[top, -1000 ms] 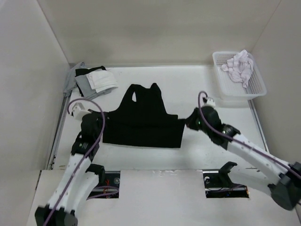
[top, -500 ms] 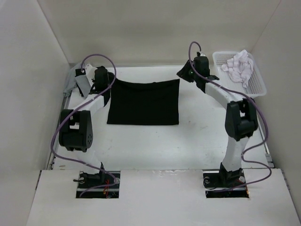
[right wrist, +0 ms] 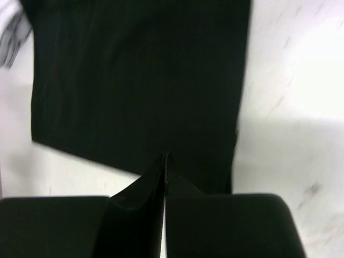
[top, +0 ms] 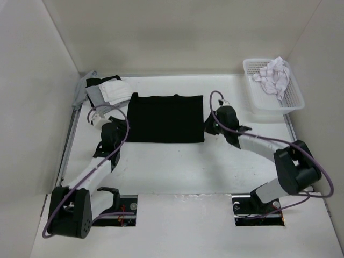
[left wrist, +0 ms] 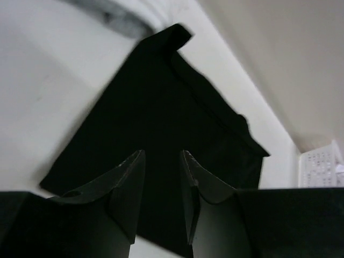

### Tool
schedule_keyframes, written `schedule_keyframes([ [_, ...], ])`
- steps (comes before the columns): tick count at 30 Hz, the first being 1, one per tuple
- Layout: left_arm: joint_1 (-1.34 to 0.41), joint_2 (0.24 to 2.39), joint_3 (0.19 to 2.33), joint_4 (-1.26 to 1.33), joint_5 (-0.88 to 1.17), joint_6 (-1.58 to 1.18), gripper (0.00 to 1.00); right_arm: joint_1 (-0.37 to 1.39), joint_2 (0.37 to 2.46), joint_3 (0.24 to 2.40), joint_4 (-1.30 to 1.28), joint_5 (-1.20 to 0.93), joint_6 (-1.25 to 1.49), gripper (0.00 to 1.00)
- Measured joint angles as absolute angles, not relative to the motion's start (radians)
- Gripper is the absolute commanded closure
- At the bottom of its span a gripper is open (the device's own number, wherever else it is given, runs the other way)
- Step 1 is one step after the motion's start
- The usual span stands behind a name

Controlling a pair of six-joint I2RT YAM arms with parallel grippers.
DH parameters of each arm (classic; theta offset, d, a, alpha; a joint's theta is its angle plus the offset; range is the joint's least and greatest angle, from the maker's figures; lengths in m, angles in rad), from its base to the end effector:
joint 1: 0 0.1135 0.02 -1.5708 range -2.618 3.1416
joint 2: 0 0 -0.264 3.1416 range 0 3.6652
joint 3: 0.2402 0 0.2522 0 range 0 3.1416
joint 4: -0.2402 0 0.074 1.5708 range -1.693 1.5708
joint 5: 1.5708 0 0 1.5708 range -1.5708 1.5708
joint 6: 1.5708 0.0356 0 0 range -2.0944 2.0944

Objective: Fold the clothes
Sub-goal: Fold the tank top

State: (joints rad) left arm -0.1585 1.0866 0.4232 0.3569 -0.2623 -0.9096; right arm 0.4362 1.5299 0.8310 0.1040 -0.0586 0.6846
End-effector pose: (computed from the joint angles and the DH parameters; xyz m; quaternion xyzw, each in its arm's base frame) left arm 0.2290 -0.0273 0.2109 -0.3652 0.7157 -0.2074 0.5579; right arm 0.2946 0.1396 0.2042 0.0958 0.8778 0.2710 0.3832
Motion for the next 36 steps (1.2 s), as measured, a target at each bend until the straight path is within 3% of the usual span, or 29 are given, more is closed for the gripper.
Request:
schedule_keyframes([
  [3, -0.066, 1.03, 0.31, 0.326, -0.191, -0.912, 0.66, 0.495, 1.435, 0.687, 0.166, -0.046, 0.713, 0.94],
  [8, 0.115, 1.031, 0.194, 0.277, -0.07, -0.928, 0.58, 0.504, 1.353, 0.525, 0.197, 0.003, 0.746, 0.81],
  [13, 0.144, 1.129, 0.19, 0.353, 0.032, -0.951, 0.57, 0.5, 1.346, 0.444, 0.251, 0.022, 0.774, 0.65],
  [21, 0.15, 1.259, 0.195, 0.499, 0.091, -0.992, 0.71, 0.484, 1.419, 0.424, 0.359, 0.02, 0.833, 0.55],
  [31, 0.147, 1.3, 0.204, 0.522, 0.081, -1.005, 0.78, 0.477, 1.516, 0.424, 0.526, -0.021, 0.939, 0.55],
  [36, 0.146, 1.3, 0.204, 0.522, 0.076, -1.007, 0.78, 0.468, 1.56, 0.424, 0.588, -0.055, 0.977, 0.62],
])
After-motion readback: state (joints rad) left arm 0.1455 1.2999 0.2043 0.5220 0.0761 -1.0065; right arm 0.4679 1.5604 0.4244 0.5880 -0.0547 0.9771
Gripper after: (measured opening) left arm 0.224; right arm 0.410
